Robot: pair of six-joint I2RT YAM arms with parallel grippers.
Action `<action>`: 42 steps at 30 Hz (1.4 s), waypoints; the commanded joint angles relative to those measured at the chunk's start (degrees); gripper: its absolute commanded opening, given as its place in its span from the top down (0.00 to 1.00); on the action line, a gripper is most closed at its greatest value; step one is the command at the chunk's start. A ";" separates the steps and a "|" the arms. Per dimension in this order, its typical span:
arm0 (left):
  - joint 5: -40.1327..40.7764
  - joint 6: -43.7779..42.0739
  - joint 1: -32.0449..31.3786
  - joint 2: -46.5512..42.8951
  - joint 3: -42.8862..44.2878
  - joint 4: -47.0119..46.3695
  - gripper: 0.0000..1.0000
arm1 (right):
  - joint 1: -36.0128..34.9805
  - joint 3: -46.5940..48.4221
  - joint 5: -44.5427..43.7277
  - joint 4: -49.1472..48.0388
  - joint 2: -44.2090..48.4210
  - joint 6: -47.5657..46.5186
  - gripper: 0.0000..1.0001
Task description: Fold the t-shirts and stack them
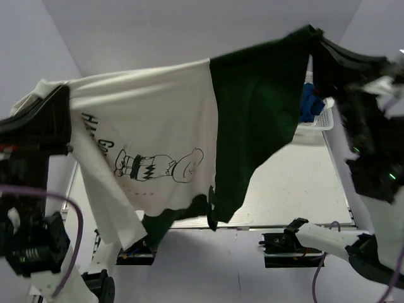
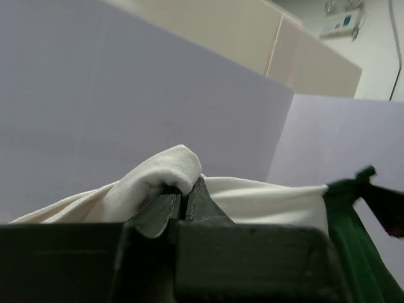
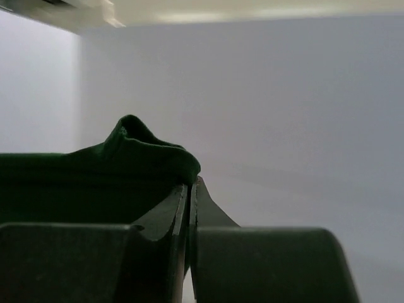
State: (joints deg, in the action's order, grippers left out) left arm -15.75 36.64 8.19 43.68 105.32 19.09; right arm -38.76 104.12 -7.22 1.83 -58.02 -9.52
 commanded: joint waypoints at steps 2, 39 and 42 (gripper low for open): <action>5.39 -0.79 1.22 9.30 -6.51 0.51 1.00 | 2.81 -3.90 -35.09 -14.34 -12.01 -13.32 1.00; 22.42 0.18 -11.96 48.69 -41.33 17.90 0.04 | 2.30 -30.72 14.34 13.37 -42.53 27.00 0.10; 24.62 1.58 -14.33 45.37 -44.58 17.91 0.04 | -0.34 -36.34 15.57 12.77 -39.72 29.90 0.10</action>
State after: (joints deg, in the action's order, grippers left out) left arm 3.84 36.60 -4.49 92.49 62.00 33.95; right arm -36.88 71.20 3.75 13.54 -100.44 16.05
